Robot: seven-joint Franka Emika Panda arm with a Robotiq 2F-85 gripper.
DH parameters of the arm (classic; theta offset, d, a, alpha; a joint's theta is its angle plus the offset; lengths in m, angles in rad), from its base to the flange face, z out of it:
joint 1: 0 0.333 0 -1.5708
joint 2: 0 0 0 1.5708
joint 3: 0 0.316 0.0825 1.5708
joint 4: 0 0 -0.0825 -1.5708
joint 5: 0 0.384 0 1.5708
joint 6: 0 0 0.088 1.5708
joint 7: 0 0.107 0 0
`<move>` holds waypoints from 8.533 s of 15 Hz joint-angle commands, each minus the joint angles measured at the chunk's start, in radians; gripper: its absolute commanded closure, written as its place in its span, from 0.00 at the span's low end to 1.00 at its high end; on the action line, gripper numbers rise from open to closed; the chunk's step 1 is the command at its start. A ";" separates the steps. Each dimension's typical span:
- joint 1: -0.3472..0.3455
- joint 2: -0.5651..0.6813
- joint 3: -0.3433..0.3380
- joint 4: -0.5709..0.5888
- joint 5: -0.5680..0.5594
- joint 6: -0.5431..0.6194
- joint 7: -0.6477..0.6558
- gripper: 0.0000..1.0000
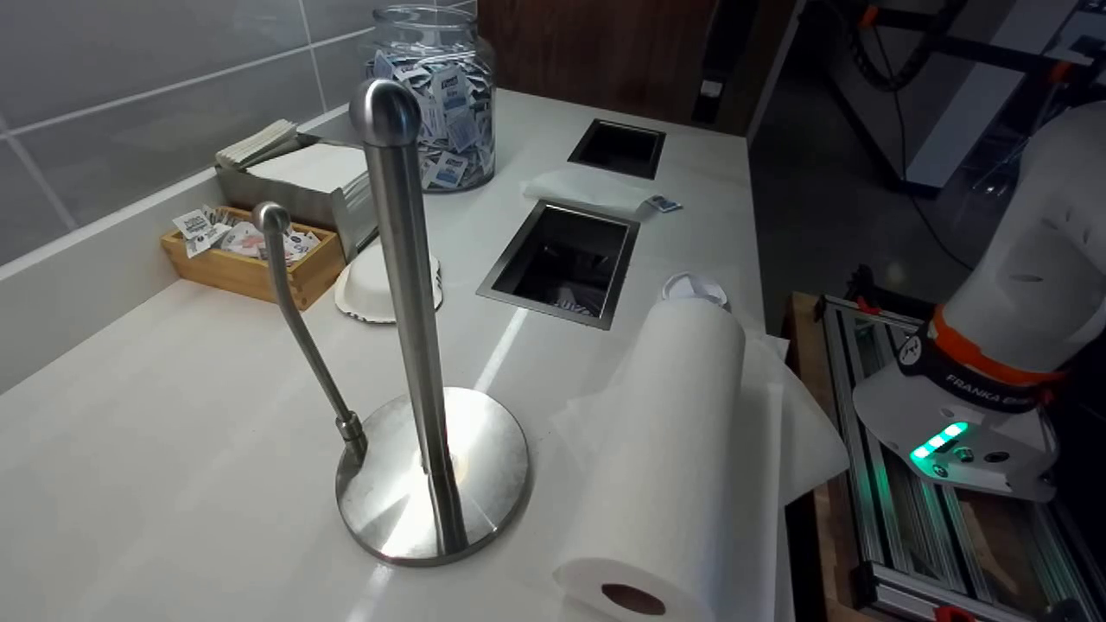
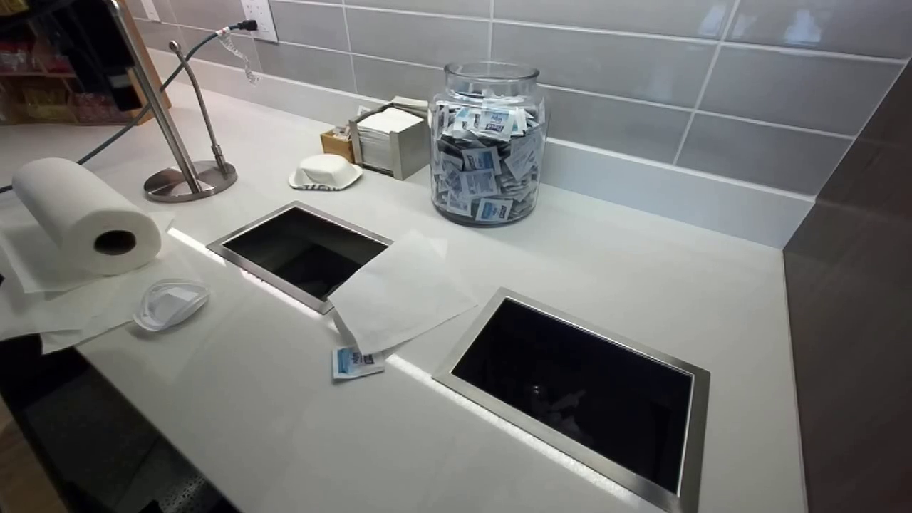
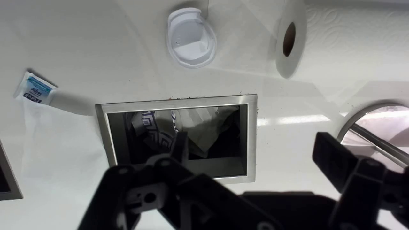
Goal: Put the paper towel roll in an upright position
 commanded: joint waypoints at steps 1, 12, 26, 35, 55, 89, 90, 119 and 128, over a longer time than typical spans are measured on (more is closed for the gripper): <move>0.004 0.000 -0.003 0.002 -0.002 -0.003 0.002 0.00; 0.019 0.001 -0.027 -0.037 0.062 -0.014 -0.009 0.00; 0.037 0.098 -0.249 -0.281 0.588 -0.080 -0.389 0.00; 0.012 0.307 -0.200 -0.280 0.784 -0.053 -0.652 0.00; -0.022 0.446 -0.129 -0.259 0.961 0.094 -0.841 0.00; -0.046 0.088 -0.079 -0.197 0.819 -0.069 -0.630 0.94; -0.044 0.064 -0.073 -0.184 0.790 -0.076 -0.603 0.94; 0.250 -0.076 0.279 0.122 -0.179 -0.295 -0.150 0.95; 0.292 -0.038 0.277 0.113 -0.168 -0.289 -0.115 0.46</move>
